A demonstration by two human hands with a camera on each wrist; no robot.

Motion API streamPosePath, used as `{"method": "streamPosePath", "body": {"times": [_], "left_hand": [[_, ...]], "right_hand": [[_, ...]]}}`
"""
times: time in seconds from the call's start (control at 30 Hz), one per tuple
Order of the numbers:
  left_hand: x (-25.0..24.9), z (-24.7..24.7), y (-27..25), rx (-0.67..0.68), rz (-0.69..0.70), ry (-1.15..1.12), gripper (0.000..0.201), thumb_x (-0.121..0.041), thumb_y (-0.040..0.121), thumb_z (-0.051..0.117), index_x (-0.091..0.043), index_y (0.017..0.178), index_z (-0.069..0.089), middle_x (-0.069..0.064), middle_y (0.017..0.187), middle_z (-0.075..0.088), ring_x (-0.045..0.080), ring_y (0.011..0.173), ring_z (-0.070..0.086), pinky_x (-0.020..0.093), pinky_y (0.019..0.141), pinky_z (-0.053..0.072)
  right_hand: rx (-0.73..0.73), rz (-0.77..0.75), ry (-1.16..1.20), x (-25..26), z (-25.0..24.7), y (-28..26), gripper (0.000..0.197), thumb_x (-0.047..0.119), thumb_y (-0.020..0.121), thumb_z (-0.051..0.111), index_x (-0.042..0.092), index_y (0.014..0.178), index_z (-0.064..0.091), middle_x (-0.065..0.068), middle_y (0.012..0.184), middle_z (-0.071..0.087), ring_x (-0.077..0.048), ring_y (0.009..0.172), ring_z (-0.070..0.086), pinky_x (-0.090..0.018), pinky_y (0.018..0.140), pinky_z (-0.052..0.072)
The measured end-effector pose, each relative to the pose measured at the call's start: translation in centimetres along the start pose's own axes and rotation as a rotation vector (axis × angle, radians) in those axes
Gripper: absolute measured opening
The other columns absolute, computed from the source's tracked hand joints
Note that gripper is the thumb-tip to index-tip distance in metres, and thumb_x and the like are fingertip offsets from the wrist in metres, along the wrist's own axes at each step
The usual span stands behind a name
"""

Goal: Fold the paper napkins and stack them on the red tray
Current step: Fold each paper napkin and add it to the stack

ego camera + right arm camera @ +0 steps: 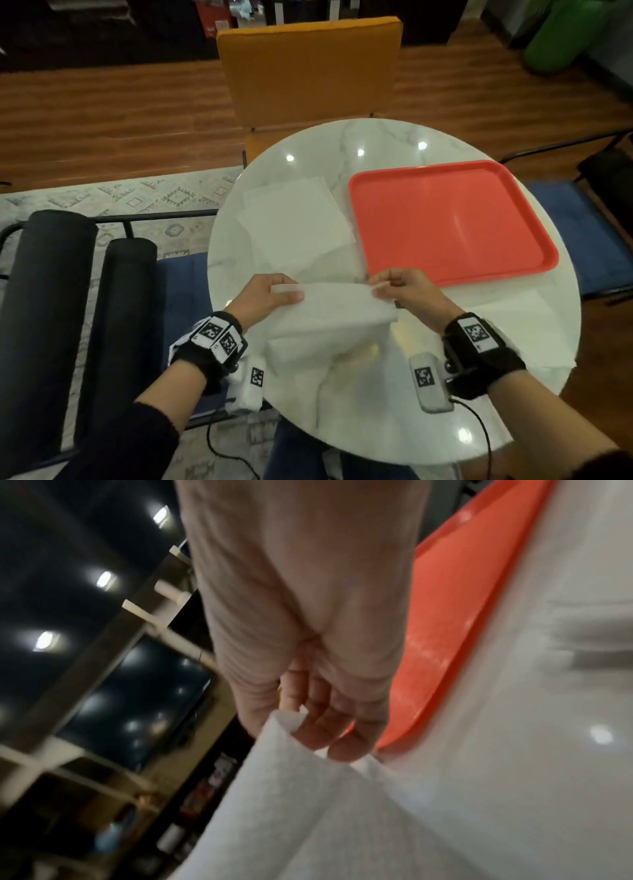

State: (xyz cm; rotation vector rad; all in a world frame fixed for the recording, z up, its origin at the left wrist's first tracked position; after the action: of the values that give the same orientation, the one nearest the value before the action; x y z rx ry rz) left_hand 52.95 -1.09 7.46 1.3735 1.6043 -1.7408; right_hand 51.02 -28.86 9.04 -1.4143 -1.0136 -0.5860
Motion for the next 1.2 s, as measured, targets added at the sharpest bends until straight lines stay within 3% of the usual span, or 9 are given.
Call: {"method": "streamPosePath", "body": {"times": [0.13,0.23,0.37,0.57,0.67,0.8,1.0,1.13,1.2], "left_hand": [[1.8,0.5,1.9,-0.163,0.038,0.212,0.015,-0.03,0.073,0.078,-0.02,0.083,0.071,-0.004,0.083,0.069,0.011,0.081,0.06,0.023,0.079,0.044],[1.7,0.8,1.9,-0.293,0.119,0.281,0.005,-0.023,0.08,0.073,-0.022,0.083,0.07,-0.008,0.074,0.062,0.006,0.066,0.049,0.007,0.059,0.035],[2.9,1.3,0.9,-0.288,0.199,0.249,0.007,-0.018,0.079,0.073,-0.024,0.082,0.073,-0.009,0.09,0.067,-0.001,0.087,0.057,0.004,0.071,0.035],[6.4,2.4,-2.7,-0.151,0.309,0.486,0.021,-0.018,0.08,0.073,-0.039,0.079,0.07,-0.01,0.087,0.065,0.007,0.087,0.06,0.026,0.083,0.048],[7.3,3.3,-4.5,-0.021,0.318,0.628,0.01,-0.046,0.077,0.064,-0.043,0.084,0.069,-0.016,0.087,0.063,0.002,0.085,0.056,0.033,0.085,0.047],[7.4,4.0,-5.3,0.036,0.293,0.789,0.06,-0.086,0.065,0.04,-0.043,0.1,0.064,-0.026,0.094,0.056,-0.006,0.089,0.045,0.025,0.091,0.034],[6.5,6.2,-3.9,-0.212,0.382,0.799,0.065,-0.06,0.091,0.018,-0.022,0.135,0.047,-0.003,0.135,0.05,0.015,0.123,0.047,0.033,0.105,0.034],[7.5,9.9,-2.5,-0.069,0.231,1.107,0.07,-0.045,0.086,-0.005,-0.015,0.149,-0.005,-0.001,0.155,-0.013,0.017,0.146,-0.001,0.044,0.116,0.004],[8.3,10.5,-2.2,-0.088,0.195,1.179,0.063,-0.034,0.089,0.007,-0.01,0.147,-0.002,0.007,0.154,-0.01,0.023,0.146,0.008,0.052,0.114,0.01]], "right_hand": [[-0.147,-0.076,-0.344,-1.0,0.4,2.8,0.022,0.009,0.079,0.07,0.024,0.095,0.067,-0.023,0.094,0.069,-0.031,0.081,0.064,-0.041,0.078,0.052],[-0.251,-0.128,-0.444,-0.8,0.6,2.8,0.014,0.011,0.084,0.066,0.015,0.097,0.071,-0.01,0.083,0.069,-0.019,0.074,0.062,-0.017,0.066,0.048],[-0.272,-0.226,-0.511,-1.1,1.2,1.3,0.01,0.01,0.086,0.063,0.011,0.092,0.072,0.002,0.086,0.067,-0.006,0.072,0.056,-0.004,0.064,0.041],[-0.201,-0.304,-0.68,-5.7,2.0,-2.6,0.013,0.014,0.081,0.069,0.026,0.08,0.072,0.008,0.085,0.069,-0.015,0.084,0.059,-0.043,0.081,0.047],[-0.157,-0.252,-0.735,-7.7,2.0,-4.2,0.014,0.018,0.083,0.067,0.031,0.082,0.071,0.016,0.086,0.064,-0.013,0.087,0.057,-0.044,0.084,0.045],[-0.047,-0.11,-0.957,-8.6,2.0,-5.0,0.026,0.013,0.086,0.057,0.035,0.092,0.069,0.015,0.103,0.063,-0.012,0.101,0.054,-0.034,0.091,0.033],[-0.347,-0.256,-0.891,-6.6,3.9,-4.1,0.046,-0.007,0.076,0.054,0.016,0.114,0.063,-0.004,0.117,0.061,-0.026,0.108,0.057,-0.038,0.091,0.035],[-0.086,-0.254,-0.885,-6.3,9.4,-2.4,0.051,0.015,0.098,0.027,0.008,0.148,0.023,-0.009,0.157,0.018,-0.023,0.146,0.015,-0.043,0.116,0.013],[0.077,-0.171,-0.883,-7.4,11.0,-1.9,0.054,0.03,0.102,0.015,0.016,0.151,0.0,0.0,0.159,-0.008,-0.013,0.146,-0.01,-0.041,0.119,-0.004]]}}
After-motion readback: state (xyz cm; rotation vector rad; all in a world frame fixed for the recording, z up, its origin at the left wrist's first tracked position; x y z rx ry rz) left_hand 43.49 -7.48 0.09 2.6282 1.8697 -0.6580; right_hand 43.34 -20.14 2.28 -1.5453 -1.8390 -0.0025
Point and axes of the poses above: each hand's wrist, its own y-axis towards the middle knuckle, its own z-axis out of the palm, x = y × z, the point moved 1 cm from there along y, towards the middle knuckle
